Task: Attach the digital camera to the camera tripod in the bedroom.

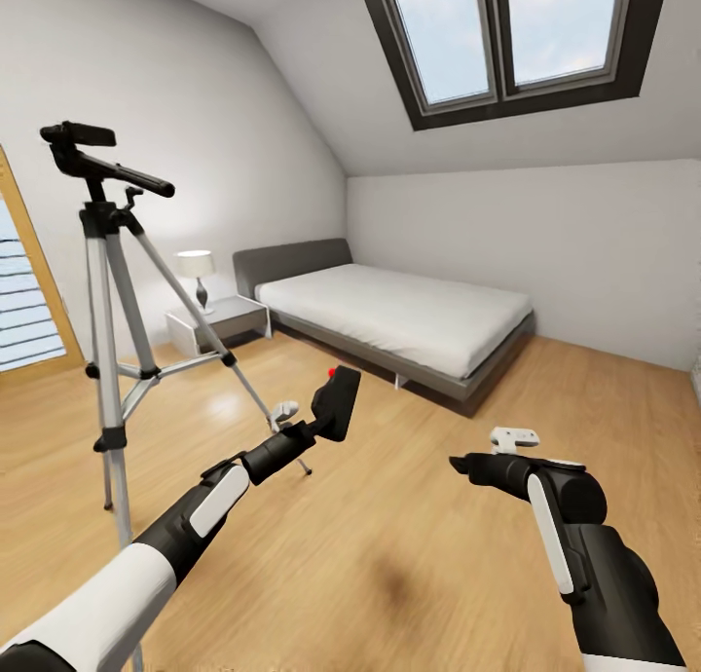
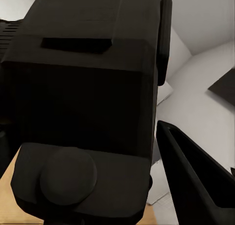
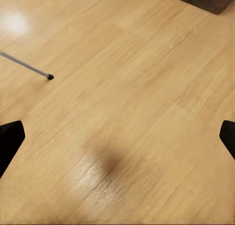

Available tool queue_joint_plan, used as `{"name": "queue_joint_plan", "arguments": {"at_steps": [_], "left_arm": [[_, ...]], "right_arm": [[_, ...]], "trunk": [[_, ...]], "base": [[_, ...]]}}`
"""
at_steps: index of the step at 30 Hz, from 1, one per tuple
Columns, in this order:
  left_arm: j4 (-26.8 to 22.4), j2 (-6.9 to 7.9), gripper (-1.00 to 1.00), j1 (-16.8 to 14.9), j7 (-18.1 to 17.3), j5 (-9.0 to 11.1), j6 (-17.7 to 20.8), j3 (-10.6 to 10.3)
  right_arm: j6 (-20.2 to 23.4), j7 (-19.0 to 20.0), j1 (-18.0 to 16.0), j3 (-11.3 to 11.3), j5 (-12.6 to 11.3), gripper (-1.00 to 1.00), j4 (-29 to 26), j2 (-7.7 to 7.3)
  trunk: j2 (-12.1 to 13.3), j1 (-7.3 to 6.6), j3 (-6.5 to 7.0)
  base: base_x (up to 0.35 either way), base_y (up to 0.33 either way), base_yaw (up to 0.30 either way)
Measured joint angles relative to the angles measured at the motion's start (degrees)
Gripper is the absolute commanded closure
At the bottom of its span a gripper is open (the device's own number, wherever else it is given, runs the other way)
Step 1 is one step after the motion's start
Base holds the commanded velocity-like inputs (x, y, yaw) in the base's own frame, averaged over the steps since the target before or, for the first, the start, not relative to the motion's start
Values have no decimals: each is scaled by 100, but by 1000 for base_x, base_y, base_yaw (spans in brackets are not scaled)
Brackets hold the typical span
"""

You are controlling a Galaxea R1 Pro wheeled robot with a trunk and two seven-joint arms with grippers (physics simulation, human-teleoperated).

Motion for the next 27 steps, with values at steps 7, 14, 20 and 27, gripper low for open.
{"name": "queue_joint_plan", "arguments": {"at_steps": [7, 14, 20, 27], "left_arm": [[1, 2, 100, 0, 0, 1, -4, 0], [1, 1, 100, 0, 1, 2, -10, 0], [8, 0, 100, 0, -4, -1, -30, 0], [4, -11, 100, 0, 21, -3, -22, -7]], "right_arm": [[0, -2, 0, 0, 2, -100, 0, 4], [0, -4, 0, 6, 6, -100, 0, 12], [0, -4, 0, 15, 6, -100, 0, 17], [0, -8, 0, 17, 6, -100, 0, 22]], "trunk": [[0, 0, 0], [0, -2, 0], [0, -2, 0], [0, -2, 0]], "base": [[-230, 0, 0], [-140, 0, 0], [-19, 0, 0], [-3, 0, 0]]}}
